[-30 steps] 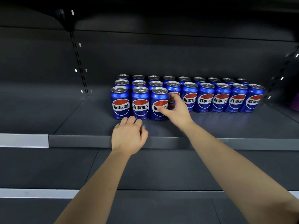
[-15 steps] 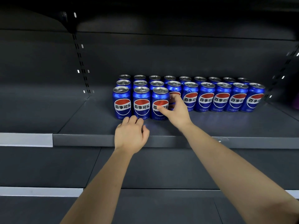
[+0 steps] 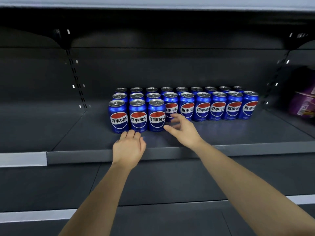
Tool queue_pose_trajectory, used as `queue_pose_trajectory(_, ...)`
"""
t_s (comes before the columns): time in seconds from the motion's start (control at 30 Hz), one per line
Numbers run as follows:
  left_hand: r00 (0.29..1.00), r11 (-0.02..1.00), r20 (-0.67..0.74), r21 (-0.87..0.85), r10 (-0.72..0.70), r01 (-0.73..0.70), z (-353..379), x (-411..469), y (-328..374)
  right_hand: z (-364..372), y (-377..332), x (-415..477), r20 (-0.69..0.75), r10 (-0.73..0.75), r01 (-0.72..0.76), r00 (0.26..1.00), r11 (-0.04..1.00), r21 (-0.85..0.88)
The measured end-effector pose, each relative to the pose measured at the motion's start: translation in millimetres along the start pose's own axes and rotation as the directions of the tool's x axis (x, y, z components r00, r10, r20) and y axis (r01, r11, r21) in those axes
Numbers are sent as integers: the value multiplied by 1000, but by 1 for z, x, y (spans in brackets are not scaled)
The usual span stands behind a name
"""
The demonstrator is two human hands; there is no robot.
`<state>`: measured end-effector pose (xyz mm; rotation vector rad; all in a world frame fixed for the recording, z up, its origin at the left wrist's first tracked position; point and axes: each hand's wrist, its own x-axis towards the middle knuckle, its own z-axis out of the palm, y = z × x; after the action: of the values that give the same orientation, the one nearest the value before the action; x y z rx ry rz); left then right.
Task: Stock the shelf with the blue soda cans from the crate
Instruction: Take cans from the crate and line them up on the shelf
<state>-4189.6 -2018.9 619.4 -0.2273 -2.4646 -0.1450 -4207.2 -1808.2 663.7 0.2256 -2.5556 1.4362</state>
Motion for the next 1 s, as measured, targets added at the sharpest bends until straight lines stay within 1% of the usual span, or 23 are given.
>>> queue_pose_trajectory(0.13,987,1000,156,0,-26,26,-6,-5,9,-15,5,-18,-6,12,-13,1000,999,-40)
queue_pose_trajectory(0.3,986,1000,165,5,7,-8,-23,-25,32,-32,16,-44,-29,-38,33,999,985,-170)
queue_pose_trajectory(0.4,986,1000,165,-11,16,-14,-33,-41,51,-46,22,-63,34,-91,98,995,940,-326)
queue_pose_trajectory(0.5,987,1000,162,-6,17,-16,-43,-58,71,-58,35,-87,126,-96,143,987,877,-459)
queue_pose_trajectory(0.6,985,1000,171,-11,6,-4,-47,-81,92,-69,56,-117,183,-141,216,973,832,-511)
queue_pose_trajectory(0.7,980,1000,197,-22,-1,5,-45,-111,115,-81,78,-150,218,-183,272,958,819,-506)
queue_pose_trajectory(0.77,973,1000,231,-24,-6,12,-44,-134,132,-89,95,-172,252,-143,254,957,831,-494)
queue_pose_trajectory(0.83,960,1000,280,-20,-7,13,-42,-160,148,-94,114,-193,301,-70,221,951,836,-502)
queue_pose_trajectory(0.93,935,1000,354,8,3,-6,-38,-204,165,-96,146,-225,360,25,179,933,834,-522)
queue_pose_trajectory(1.0,919,1000,393,29,-20,9,-33,-234,172,-93,167,-246,394,69,167,917,830,-533)
